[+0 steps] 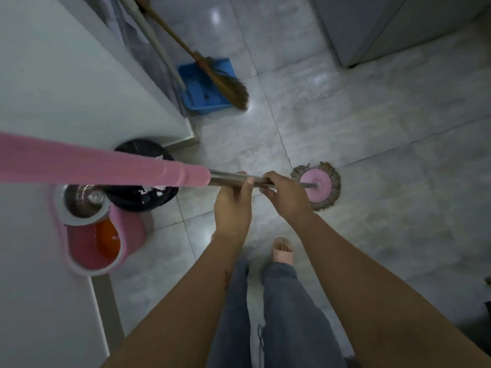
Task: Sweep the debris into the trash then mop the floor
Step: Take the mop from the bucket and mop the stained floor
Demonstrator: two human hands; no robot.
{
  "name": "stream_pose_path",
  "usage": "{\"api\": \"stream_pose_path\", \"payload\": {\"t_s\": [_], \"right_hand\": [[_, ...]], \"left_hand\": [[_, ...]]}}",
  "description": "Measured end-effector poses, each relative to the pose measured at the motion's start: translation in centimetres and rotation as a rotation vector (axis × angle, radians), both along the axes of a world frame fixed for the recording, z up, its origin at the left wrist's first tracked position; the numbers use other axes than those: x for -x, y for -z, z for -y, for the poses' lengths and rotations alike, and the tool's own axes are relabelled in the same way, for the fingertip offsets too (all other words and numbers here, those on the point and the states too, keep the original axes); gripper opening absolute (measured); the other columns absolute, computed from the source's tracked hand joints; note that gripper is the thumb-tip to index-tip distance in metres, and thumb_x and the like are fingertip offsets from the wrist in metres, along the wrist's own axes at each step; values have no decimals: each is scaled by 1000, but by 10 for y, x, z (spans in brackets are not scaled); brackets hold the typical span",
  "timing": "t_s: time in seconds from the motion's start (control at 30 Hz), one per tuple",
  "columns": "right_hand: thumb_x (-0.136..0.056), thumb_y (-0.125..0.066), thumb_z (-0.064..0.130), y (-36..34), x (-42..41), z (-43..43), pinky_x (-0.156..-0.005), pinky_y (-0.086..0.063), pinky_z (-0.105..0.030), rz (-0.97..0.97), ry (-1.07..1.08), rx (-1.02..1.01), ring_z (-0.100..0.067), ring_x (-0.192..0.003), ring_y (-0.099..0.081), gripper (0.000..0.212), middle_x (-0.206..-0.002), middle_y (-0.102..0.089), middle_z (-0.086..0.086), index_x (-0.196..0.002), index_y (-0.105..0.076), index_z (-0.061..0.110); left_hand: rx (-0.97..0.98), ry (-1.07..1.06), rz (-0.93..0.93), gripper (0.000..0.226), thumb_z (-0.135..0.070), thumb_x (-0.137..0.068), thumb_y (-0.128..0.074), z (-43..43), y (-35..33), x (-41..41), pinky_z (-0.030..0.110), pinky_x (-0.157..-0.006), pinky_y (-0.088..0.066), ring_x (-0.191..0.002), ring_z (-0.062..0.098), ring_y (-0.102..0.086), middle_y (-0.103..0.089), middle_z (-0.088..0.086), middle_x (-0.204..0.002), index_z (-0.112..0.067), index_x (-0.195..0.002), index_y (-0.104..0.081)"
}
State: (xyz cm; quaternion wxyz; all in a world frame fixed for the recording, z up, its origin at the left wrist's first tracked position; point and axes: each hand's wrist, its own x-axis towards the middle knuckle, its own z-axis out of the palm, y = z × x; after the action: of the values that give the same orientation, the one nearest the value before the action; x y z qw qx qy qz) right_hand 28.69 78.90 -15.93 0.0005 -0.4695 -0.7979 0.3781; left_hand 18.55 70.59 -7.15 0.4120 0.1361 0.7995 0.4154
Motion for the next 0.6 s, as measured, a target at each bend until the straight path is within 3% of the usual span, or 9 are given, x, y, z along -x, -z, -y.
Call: {"api": "stream_pose_path", "payload": {"t_s": [0.1,0.2,0.4,0.6], "right_hand": [[-95,-60,31,-25,1,-5,-60,-35,-26,30,-94,-6,-19,-81,-62,22,-95,-69,2,-114,-61,20],[-95,-59,32,-53,1,-3,-58,-35,-26,23,-167,-5,-18,-82,-61,28,-96,-67,3,-122,-58,24],[-94,-59,31,-111,19,20,-66,-42,-27,-85,-220,123,-17,-87,-61,30,-99,-66,6,-125,-57,30],[-93,-57,45,-163,80,72,-66,-47,-19,-268,-358,107,-11,-83,-63,22,-89,-64,13,-114,-57,38]], "left_hand": [[-66,-14,-59,27,-38,-95,-55,2,-21,1,6,-79,-42,-102,0,-60,-67,-13,-106,-22,-115,-62],[-123,-36,-83,13,-40,-92,-59,10,-48,6,0,-74,-43,-94,-15,-59,-67,-22,-97,-31,-102,-63],[-273,-42,-174,21,-34,-89,-64,37,-124,27,19,-76,-50,-78,-4,-64,-69,-19,-78,-14,-95,-68],[-359,-189,-275,29,-46,-81,-69,96,-191,83,35,-81,-56,-85,8,-70,-74,-7,-86,-23,-97,-71]]}}
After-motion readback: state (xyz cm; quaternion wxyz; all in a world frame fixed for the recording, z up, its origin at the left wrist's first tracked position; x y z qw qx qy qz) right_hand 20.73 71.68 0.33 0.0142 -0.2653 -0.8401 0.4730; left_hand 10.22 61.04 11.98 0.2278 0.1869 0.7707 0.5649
